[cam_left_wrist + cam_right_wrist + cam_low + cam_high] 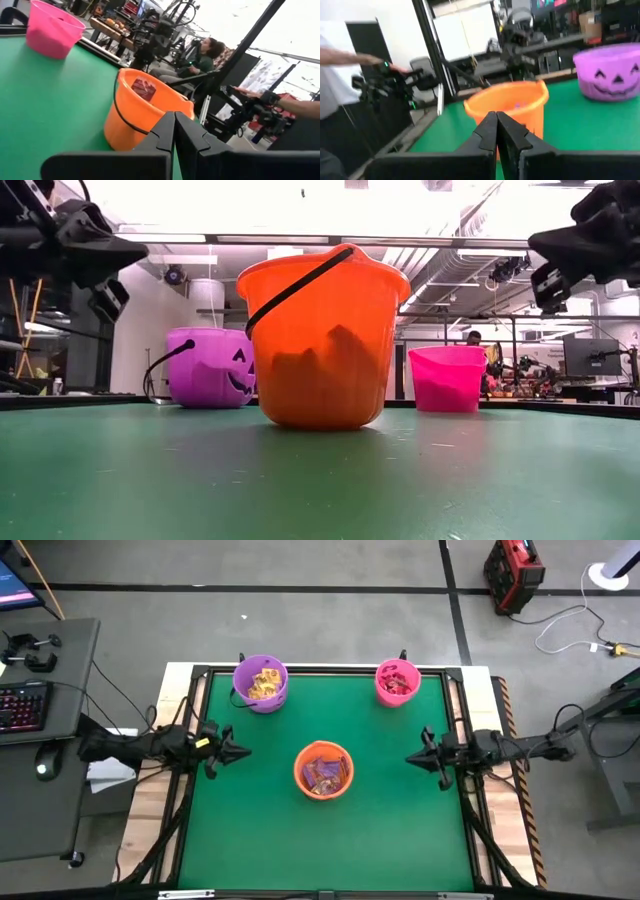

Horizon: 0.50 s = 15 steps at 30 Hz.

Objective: Sort candy by brand, put in halloween buckets
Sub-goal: Return to Home Position

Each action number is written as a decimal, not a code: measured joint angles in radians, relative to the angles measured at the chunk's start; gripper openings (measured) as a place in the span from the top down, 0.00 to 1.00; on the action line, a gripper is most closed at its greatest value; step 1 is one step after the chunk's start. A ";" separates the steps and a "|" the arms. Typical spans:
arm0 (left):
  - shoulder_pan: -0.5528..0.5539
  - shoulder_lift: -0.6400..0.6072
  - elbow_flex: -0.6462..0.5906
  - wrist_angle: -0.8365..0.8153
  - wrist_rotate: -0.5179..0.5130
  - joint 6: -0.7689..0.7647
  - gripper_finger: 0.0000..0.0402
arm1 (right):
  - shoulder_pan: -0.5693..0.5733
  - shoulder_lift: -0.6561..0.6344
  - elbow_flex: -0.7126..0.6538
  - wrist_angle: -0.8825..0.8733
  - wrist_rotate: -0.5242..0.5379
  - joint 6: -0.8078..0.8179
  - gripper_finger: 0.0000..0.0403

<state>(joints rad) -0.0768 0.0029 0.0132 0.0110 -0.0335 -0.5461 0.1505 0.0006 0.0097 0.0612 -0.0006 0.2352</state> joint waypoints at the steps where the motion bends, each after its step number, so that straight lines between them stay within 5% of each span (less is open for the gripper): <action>1: -0.004 0.000 0.000 -0.001 -0.001 0.000 1.00 | 0.000 0.000 0.000 0.018 -0.001 0.000 1.00; 15: -0.023 0.015 -0.001 0.002 -0.004 0.000 1.00 | -0.007 0.015 0.000 -0.046 0.000 0.000 1.00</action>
